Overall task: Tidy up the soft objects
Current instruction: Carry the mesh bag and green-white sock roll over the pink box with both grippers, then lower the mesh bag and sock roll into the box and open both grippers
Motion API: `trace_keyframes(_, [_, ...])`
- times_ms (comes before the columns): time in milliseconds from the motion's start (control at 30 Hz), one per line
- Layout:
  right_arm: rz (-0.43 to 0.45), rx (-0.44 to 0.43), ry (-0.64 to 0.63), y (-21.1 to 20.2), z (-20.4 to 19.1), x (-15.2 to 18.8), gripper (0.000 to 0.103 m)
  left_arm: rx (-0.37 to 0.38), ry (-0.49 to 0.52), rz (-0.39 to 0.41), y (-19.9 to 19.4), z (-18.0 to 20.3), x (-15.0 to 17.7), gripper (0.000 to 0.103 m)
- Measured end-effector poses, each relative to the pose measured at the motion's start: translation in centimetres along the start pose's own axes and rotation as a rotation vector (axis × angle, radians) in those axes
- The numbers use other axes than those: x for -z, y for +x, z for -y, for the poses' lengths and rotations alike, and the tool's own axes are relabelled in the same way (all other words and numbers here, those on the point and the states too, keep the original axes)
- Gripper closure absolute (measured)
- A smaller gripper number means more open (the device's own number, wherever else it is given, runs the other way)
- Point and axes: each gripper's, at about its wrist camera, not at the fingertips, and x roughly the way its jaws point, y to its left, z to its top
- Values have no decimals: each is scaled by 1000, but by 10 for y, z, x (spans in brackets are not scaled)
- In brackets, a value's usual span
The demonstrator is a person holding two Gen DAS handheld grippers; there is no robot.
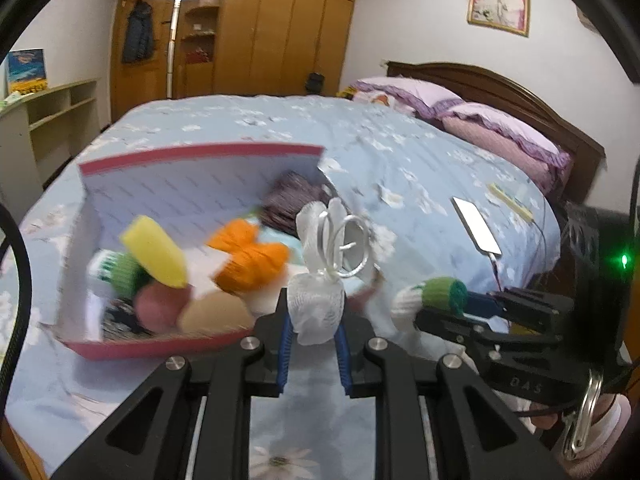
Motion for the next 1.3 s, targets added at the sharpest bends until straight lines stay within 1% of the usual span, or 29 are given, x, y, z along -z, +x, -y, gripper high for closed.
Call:
trace_keyframes(167, [8, -18, -35, 4, -18, -13, 66, -72, -13, 13, -9, -26, -13, 83])
trace_keyframes(400, [18, -42, -76, 12, -40, -31, 66, -139, -40, 30, -12, -59, -28, 83])
trace_keyframes(533, [27, -51, -94, 16, -50, -41, 66, -170, -63, 29, -11, -77, -37, 83])
trace_keyframes(667, [38, -58, -108, 20, -59, -52, 66, -217, -71, 29, -8, -93, -48, 83])
trace_keyframes(833, [41, -69, -123, 32, -71, -67, 66, -260, -82, 0, 4, -109, -54, 83])
trace_keyframes(1033, [65, -97, -117, 48, -86, -86, 66, -266, -106, -21, 18, -126, -54, 83])
trace_keyframes(1133, [77, -93, -116, 60, -92, -94, 66, -262, -117, -34, 27, -132, -53, 83])
trace_keyframes(1300, [56, -91, -118, 85, -99, -102, 66, -265, -127, -46, 36, -136, -51, 83])
